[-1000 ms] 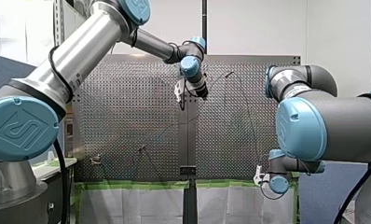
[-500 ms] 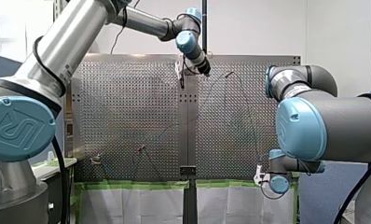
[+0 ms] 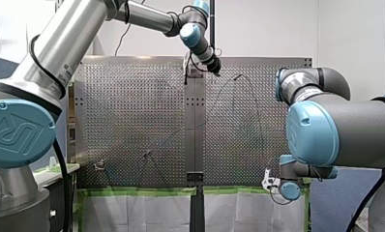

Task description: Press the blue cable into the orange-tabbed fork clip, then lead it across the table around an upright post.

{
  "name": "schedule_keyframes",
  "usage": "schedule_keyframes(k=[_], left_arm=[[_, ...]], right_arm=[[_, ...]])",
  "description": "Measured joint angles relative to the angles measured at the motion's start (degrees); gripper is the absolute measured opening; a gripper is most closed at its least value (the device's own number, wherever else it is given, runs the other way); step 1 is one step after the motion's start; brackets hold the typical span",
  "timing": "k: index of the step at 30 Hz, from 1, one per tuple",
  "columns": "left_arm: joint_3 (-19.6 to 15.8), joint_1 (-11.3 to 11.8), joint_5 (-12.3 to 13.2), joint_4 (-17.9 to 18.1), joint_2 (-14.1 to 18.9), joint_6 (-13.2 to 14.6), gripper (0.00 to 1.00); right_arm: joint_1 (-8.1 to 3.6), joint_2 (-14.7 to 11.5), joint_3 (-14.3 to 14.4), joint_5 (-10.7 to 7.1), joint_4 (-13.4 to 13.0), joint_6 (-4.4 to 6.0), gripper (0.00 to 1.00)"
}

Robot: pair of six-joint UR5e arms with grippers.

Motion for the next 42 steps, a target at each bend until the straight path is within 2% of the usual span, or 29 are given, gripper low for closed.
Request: schedule_keyframes(k=[10,14,22,26,33,37,42], left_arm=[[4.0,-0.3,4.4,1.2,-0.2,4.6,0.99],[4.8,-0.2,6.2,1.7,-0.2,3.5,0.99],[7.3,0.0,7.6,1.7,-1.9,0.1,0.99],[9.2,-0.8,6.7,0.5,-3.8,-0.2,0.99],[13.4,-1.2,3.6,-1.3,-7.6,-1.0,0.99],[15.7,-1.2,1.3,-1.4,-8.3,0.4,0.99],[16.7,-1.3,-0.7,-1.4,-8.4,2.3,0.99]], right_arm=[[0.14,0.0,-0.1,-0.5,-0.1,0.04,0.0],[0.28,0.0,0.0,-0.52,-0.1,0.09,0.0],[0.41,0.0,0.0,-0.52,0.2,0.05,0.0],[0.43,0.0,0.0,-0.54,0.3,0.05,0.0],[0.5,0.0,0.0,-0.53,0.5,0.05,0.0],[0.49,0.0,0.0,-0.52,0.5,0.04,0.0],[0.51,0.0,0.0,-0.53,0.6,0.03,0.0]])
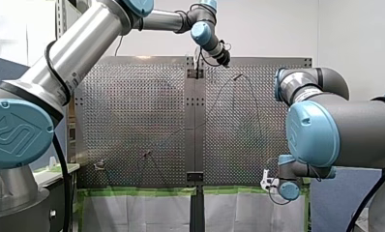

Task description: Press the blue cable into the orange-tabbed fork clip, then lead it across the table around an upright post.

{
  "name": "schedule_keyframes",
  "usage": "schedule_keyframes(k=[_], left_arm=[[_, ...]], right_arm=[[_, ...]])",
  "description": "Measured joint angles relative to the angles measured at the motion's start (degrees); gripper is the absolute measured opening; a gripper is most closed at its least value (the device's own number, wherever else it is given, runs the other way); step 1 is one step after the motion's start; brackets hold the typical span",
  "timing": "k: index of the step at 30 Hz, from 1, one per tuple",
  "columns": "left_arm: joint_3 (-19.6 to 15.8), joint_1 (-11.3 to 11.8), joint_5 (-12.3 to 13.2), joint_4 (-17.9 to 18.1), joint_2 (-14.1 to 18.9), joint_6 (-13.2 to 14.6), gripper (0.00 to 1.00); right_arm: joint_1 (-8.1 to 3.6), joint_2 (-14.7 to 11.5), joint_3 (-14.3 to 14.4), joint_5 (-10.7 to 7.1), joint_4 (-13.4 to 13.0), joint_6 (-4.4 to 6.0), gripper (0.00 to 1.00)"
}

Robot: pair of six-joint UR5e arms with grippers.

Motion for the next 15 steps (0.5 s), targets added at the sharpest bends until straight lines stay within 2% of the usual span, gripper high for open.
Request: schedule_keyframes(k=[5,15], left_arm=[[0.1,-0.2,-2.0,-0.1,0.0,1.7,0.99],[0.1,-0.4,-1.9,-0.6,0.0,2.1,0.99]], right_arm=[[0.02,0.0,0.0,0.0,0.1,0.0,0.0],[0.02,0.0,0.0,0.0,0.1,0.0,0.0]])
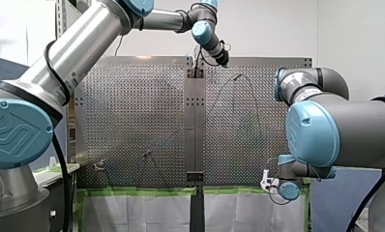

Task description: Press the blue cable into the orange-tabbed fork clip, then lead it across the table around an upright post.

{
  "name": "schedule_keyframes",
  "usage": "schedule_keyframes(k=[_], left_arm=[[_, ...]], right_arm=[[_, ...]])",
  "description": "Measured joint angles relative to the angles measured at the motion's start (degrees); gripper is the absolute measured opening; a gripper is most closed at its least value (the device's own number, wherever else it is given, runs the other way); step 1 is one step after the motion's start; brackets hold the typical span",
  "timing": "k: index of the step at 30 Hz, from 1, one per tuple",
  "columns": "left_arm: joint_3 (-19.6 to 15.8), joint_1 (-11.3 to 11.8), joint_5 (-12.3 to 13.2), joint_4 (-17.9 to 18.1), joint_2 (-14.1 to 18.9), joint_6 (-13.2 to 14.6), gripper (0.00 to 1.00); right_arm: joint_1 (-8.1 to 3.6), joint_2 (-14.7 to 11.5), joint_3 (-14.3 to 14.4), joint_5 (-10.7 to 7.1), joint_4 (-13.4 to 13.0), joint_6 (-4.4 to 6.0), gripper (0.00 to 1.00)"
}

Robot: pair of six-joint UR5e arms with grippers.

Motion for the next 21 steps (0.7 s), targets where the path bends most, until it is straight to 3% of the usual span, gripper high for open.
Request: schedule_keyframes(k=[7,21], left_arm=[[0.0,0.0,2.0,0.0,0.0,-1.1,0.99],[0.0,-0.1,3.0,0.0,0.0,-2.2,0.99]], right_arm=[[0.0,0.1,0.0,-0.01,0.1,0.02,0.0],[0.15,0.1,0.0,-0.08,0.5,0.0,0.0]])
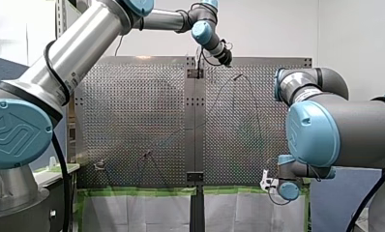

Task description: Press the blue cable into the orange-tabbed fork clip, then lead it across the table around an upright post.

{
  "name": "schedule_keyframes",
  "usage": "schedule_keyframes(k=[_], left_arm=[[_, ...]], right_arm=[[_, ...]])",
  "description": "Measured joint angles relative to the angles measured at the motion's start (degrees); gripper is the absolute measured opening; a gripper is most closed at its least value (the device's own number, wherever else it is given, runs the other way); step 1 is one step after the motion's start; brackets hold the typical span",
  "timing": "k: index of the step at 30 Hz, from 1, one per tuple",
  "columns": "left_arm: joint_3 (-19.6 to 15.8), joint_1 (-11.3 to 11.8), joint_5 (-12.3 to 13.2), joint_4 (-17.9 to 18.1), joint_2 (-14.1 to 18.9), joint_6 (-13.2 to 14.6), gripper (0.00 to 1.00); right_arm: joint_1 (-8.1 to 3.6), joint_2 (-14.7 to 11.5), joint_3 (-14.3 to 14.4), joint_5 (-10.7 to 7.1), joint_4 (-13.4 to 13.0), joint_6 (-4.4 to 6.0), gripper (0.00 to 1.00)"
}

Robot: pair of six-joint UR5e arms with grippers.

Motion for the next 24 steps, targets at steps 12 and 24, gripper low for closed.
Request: schedule_keyframes(k=[12,24], left_arm=[[-0.5,0.0,-5.4,-0.2,0.0,-3.1,0.99],[-0.7,0.0,-9.5,-0.2,0.0,-5.2,0.99]], right_arm=[[0.1,0.0,0.0,0.08,0.1,0.0,0.0],[0.26,0.0,0.0,0.08,0.1,0.0,0.0]])
